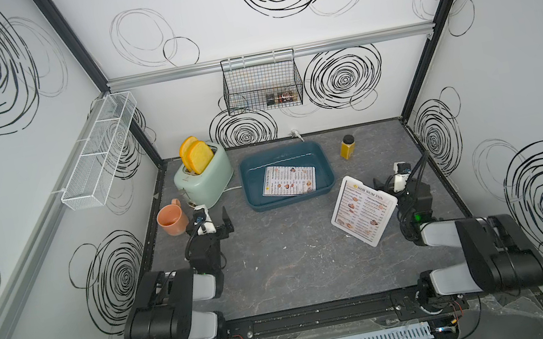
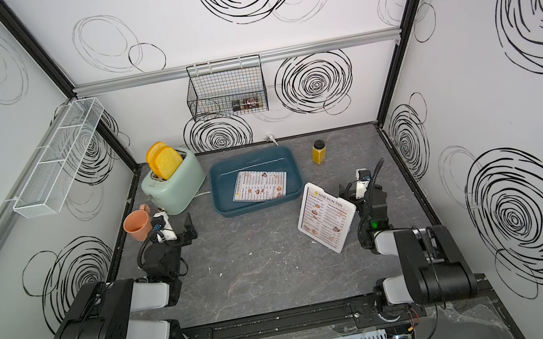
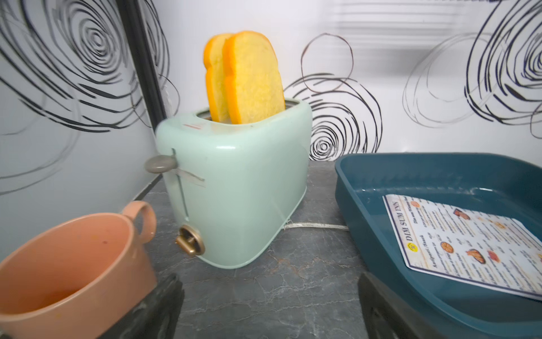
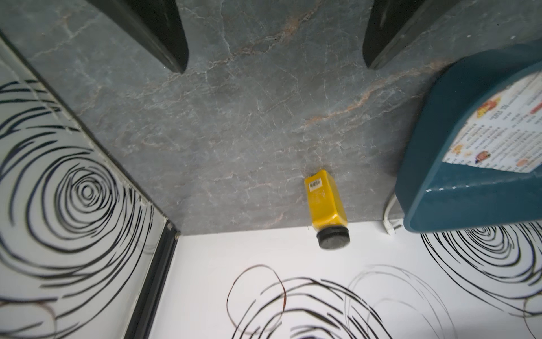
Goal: Replace the menus in the menu holders
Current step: Adjust the menu holder at the center of the board.
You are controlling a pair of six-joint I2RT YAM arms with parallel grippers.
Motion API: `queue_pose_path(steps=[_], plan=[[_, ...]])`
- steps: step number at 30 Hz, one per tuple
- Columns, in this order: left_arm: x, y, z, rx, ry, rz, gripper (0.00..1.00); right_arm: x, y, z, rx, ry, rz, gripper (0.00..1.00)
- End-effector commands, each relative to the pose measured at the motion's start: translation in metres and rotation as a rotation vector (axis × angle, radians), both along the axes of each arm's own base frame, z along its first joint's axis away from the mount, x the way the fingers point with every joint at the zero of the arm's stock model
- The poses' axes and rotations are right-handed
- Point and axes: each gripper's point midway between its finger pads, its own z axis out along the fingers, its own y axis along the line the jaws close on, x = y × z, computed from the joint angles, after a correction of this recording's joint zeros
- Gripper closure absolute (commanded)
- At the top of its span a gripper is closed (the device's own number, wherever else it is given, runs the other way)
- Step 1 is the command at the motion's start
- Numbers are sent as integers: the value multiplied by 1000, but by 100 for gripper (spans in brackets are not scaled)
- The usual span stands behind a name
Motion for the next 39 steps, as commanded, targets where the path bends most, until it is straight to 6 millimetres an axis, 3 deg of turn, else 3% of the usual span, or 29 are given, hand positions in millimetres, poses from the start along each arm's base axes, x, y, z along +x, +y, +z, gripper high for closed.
queue_pose_path(steps=[1, 4, 6, 10, 12, 16, 18, 22, 25, 28, 32, 35, 39], plan=[[-11, 22, 39, -67, -123, 110, 4, -12, -11, 29, 15, -10, -66, 3], [-9, 34, 45, -136, -74, 178, 4, -36, -39, 38, 126, -9, -242, 3], [-3, 29, 52, -141, -20, 137, 4, -50, -55, 37, 192, 11, -343, 3], [7, 3, 70, -183, 33, -4, 4, -59, -50, 41, 338, 90, -286, 3], [10, -16, 75, -192, 66, -71, 4, -63, -44, 54, 396, 100, -250, 3], [11, -71, 98, -224, 63, -250, 4, -75, -31, 95, 437, 110, -194, 3], [6, -106, 111, -205, 57, -360, 4, -82, -14, 122, 439, 112, -97, 3], [-17, -186, 125, -130, 53, -613, 4, -97, 29, 165, 438, 118, 151, 0], [-40, -240, 124, -64, 54, -776, 4, -99, 48, 177, 432, 206, 259, 5], [-62, -287, 117, -16, 65, -912, 4, -92, 66, 181, 425, 349, 348, 13], [-83, -337, 113, 2, 84, -1023, 2, -78, 89, 167, 367, 570, 423, 23], [-97, -368, 113, -10, 82, -1088, 0, -71, 87, 147, 306, 697, 350, 17], [-110, -401, 109, -45, 104, -1154, 4, -77, 81, 132, 301, 777, 292, 3]])
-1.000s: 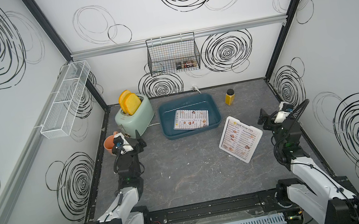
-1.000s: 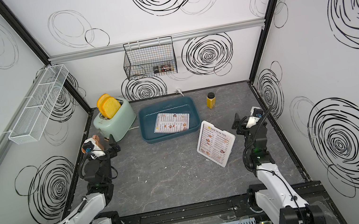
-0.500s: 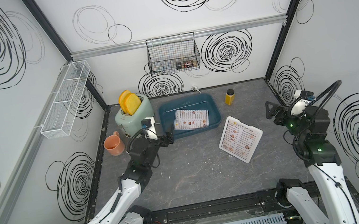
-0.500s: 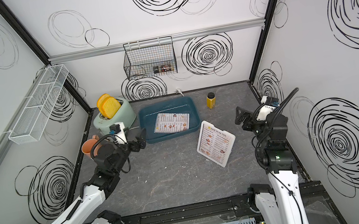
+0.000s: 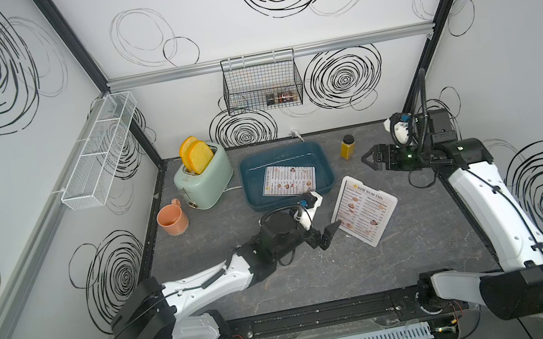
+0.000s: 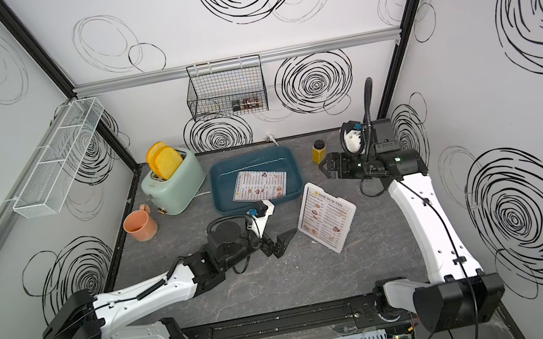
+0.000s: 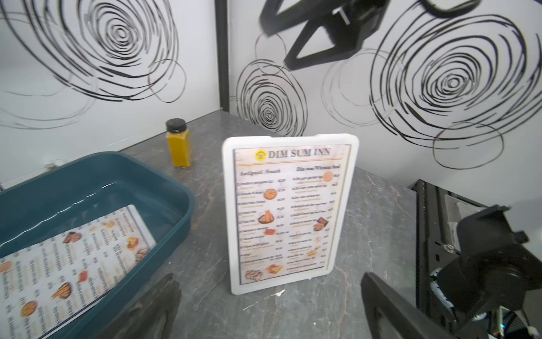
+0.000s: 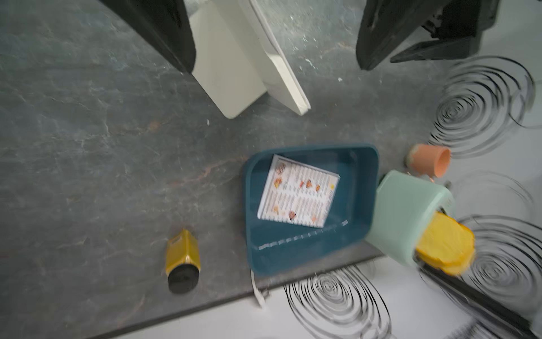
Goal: Replace the menus in the menu holders
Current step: Adjust the menu holder at the center of the board.
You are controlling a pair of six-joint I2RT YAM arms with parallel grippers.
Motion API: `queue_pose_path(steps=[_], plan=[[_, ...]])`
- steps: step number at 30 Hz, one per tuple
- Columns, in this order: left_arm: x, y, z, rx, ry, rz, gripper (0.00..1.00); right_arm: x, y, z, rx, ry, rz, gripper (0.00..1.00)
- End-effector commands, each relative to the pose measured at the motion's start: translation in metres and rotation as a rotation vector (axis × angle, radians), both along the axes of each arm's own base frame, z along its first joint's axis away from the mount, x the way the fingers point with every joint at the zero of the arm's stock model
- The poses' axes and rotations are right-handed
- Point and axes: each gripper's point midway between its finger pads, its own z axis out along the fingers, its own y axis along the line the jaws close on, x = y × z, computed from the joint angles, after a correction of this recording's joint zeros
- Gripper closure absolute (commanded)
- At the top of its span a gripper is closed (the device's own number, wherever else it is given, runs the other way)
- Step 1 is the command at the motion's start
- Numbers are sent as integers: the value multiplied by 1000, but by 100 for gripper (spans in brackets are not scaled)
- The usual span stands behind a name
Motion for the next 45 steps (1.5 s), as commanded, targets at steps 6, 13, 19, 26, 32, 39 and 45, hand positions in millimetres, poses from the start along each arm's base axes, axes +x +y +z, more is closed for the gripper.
queue_pose_path(steps=[6, 13, 19, 26, 32, 39, 45], plan=[[-11, -52, 26, -165, 30, -104, 7, -57, -14, -47, -76, 251, -43, 1], [3, -58, 8, -117, 46, -80, 8, -70, 5, -63, 45, 285, -2, 2], [22, -47, -4, -73, 46, -25, 10, -91, 29, -64, 167, 324, 86, 5], [35, -42, -23, 11, 59, -2, 14, -113, 49, -51, 293, 343, 151, 9], [31, -52, -14, -2, 42, -58, 21, -88, 28, -23, 187, 190, 57, 29], [13, -74, -7, -11, 8, -131, 27, -56, 27, -29, 146, 165, 48, 42], [12, -89, -11, -1, 7, -144, 31, -55, 36, -36, 154, 191, 99, 44]])
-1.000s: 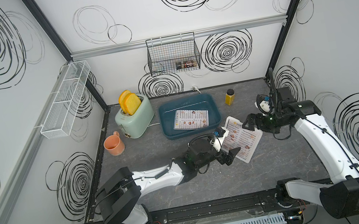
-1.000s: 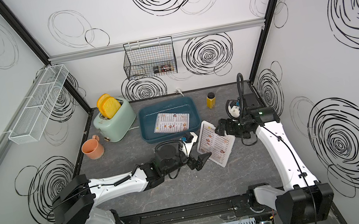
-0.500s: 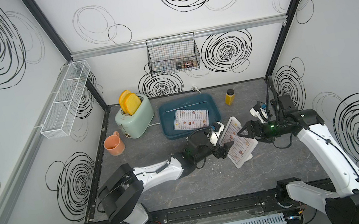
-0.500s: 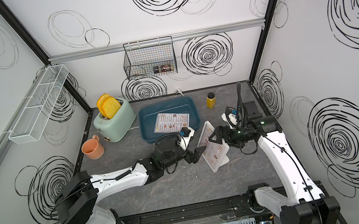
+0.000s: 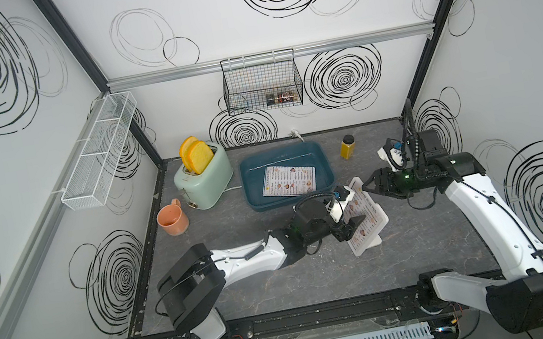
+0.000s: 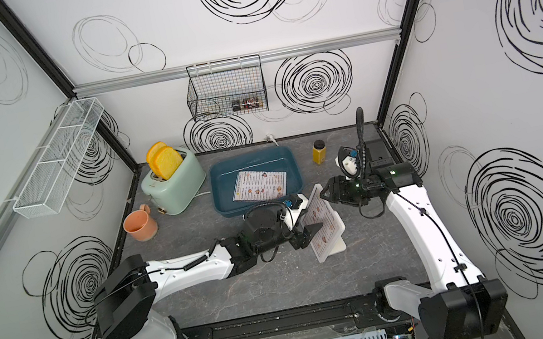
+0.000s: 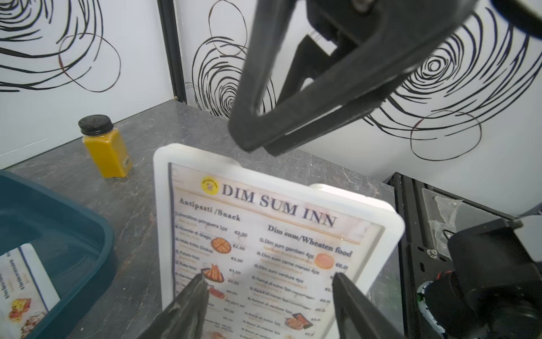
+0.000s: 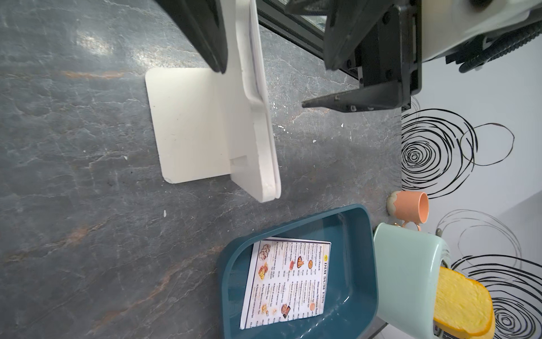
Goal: Replace the menus in the menu holders
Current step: Adjust the menu holder at the center of the board, then take out the menu from the menu holder.
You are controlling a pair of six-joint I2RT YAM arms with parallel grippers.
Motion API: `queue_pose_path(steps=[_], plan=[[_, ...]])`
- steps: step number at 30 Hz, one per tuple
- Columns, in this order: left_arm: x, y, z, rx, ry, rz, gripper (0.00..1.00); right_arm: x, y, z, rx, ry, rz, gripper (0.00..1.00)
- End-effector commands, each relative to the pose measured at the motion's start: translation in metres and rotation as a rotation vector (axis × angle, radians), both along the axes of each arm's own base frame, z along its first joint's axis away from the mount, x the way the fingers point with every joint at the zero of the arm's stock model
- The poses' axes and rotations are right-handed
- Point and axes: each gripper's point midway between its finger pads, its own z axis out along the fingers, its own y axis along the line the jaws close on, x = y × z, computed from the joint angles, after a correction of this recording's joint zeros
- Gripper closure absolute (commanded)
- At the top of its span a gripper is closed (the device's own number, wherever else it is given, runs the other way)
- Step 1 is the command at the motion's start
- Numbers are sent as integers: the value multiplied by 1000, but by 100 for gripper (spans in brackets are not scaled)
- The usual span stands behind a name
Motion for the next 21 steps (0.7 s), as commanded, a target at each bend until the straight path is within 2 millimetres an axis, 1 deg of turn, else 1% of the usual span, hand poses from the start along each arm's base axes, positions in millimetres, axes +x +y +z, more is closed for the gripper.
queue_pose_path(steps=[1, 7, 17, 21], plan=[[2, -13, 12, -31, -37, -23, 31, -1, 8, 5, 14, -26, 48, 45], [4, -20, 7, -29, -34, -27, 31, -4, 12, -4, 21, 4, 68, 46], [3, -27, -1, -28, -12, -42, 34, -9, 19, -13, 46, 41, 113, 49], [4, -29, -4, -26, -5, -46, 35, -11, 20, -13, 50, 47, 122, 49]])
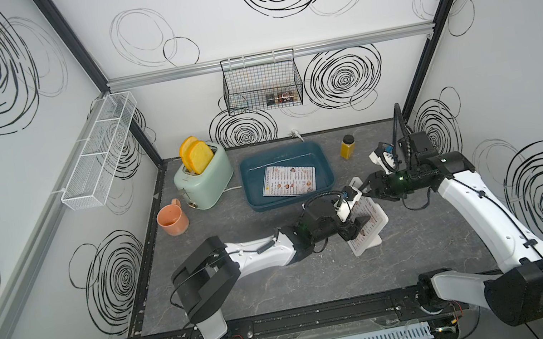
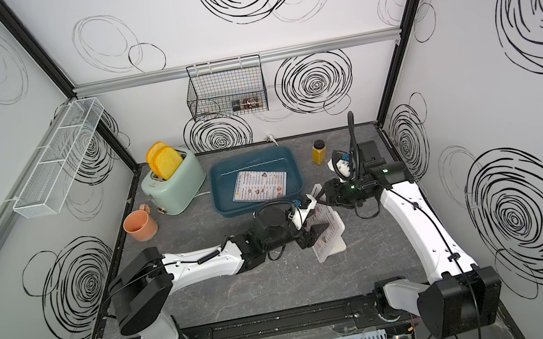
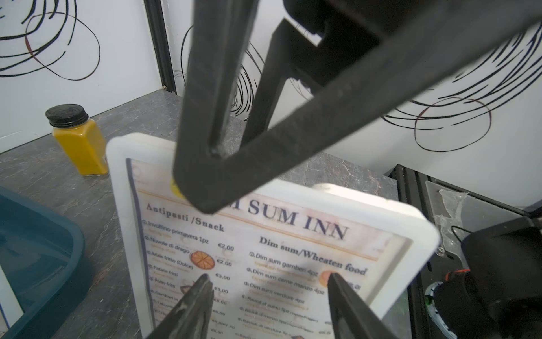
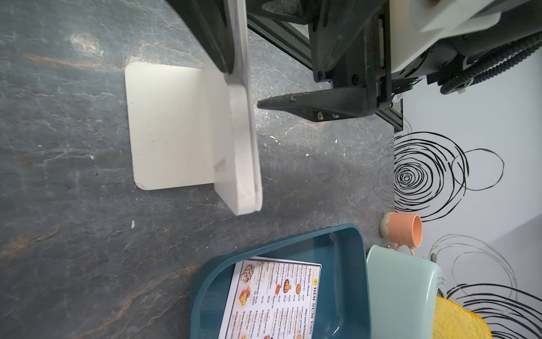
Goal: Replace the menus in the menu holders
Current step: Take out the menu from the menu holder.
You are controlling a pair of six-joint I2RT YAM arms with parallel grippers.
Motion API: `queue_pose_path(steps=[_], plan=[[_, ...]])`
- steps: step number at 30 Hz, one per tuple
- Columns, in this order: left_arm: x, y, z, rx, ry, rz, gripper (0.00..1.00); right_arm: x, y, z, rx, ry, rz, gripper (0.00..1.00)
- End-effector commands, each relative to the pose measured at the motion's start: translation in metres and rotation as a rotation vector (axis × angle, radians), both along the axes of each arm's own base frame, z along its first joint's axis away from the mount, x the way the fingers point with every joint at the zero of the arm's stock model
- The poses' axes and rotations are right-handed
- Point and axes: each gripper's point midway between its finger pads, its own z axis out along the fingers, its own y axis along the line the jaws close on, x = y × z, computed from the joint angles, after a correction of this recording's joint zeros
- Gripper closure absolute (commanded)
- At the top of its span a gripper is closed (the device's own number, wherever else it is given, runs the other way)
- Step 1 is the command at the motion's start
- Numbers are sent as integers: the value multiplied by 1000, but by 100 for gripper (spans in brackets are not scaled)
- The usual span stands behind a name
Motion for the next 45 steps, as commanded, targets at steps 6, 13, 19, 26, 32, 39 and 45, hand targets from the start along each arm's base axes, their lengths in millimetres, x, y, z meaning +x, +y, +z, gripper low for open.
queue_pose_path(steps=[6, 13, 19, 26, 32, 39, 45], plan=[[1, -12, 11, -43, -15, -19, 36, -9, 9, 7, 48, 10, 58, 51], [2, -11, 11, -41, -14, -10, 33, -9, 5, 35, 74, -44, 40, 50], [3, -8, 7, -16, -25, 1, 33, -9, -8, 66, 86, -113, 7, 49], [3, -4, 11, -11, -37, 4, 33, -1, -48, 37, -199, -93, -118, 45], [2, -4, 11, -15, -33, 3, 33, -6, -24, 16, -168, -29, -36, 51], [3, -4, 13, -19, -37, 2, 33, -5, -26, 3, -186, -11, -37, 60], [3, -5, 14, -17, -44, 0, 33, -8, -22, -5, -169, 13, -12, 68]])
